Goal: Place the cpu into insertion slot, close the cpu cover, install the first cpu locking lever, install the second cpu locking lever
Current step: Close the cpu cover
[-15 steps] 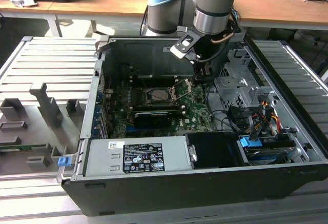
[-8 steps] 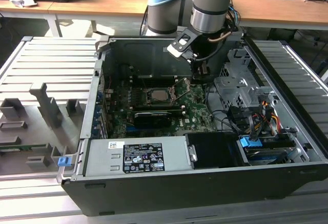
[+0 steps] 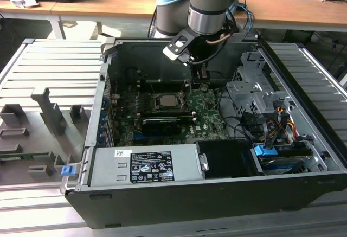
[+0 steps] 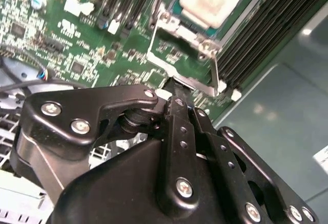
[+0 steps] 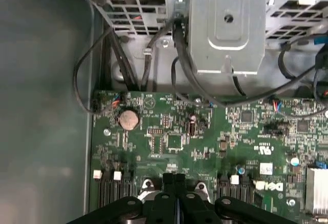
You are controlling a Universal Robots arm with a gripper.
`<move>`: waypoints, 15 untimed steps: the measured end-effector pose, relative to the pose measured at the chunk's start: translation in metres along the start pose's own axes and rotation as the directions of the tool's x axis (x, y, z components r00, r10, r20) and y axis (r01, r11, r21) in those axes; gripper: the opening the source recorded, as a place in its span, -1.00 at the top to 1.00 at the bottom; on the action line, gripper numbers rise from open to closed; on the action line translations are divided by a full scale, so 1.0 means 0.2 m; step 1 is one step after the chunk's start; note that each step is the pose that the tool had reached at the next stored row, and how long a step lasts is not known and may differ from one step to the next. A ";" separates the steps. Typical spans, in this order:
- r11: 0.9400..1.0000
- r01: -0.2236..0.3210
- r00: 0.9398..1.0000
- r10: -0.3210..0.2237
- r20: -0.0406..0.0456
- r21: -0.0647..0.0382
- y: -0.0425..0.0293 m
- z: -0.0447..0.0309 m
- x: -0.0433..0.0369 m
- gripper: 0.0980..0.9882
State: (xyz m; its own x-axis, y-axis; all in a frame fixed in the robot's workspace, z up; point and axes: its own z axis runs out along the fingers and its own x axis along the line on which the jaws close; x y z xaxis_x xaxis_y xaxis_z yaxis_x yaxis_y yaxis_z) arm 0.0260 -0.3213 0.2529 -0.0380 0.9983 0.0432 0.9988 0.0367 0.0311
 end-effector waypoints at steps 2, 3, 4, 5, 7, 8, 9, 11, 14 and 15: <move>1.000 0.000 1.000 0.000 0.000 0.000 -0.012 0.000 0.001 0.98; 1.000 0.000 1.000 0.000 0.000 0.000 -0.015 0.000 0.001 0.98; 1.000 0.000 1.000 0.000 0.000 0.000 -0.020 0.000 0.001 0.98; 1.000 0.000 1.000 0.000 0.000 0.000 -0.025 0.000 0.001 0.98; 1.000 0.000 1.000 0.000 0.000 0.000 -0.029 0.000 0.001 0.98; 1.000 0.000 1.000 0.000 0.000 0.000 -0.029 0.001 0.001 0.98; 1.000 0.000 1.000 0.000 0.000 0.000 -0.031 0.001 0.001 0.98; 1.000 0.000 1.000 0.000 0.000 0.000 -0.050 0.000 0.002 0.98; 1.000 0.000 1.000 0.000 0.000 0.000 -0.071 0.001 0.007 0.98; 1.000 0.000 1.000 0.000 0.000 0.000 -0.080 0.002 0.008 0.98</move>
State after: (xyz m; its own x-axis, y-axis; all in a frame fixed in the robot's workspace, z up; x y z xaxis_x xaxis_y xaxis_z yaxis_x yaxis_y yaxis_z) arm 0.0100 -0.3202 0.2521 -0.0381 0.9983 0.0433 0.9988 0.0368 0.0313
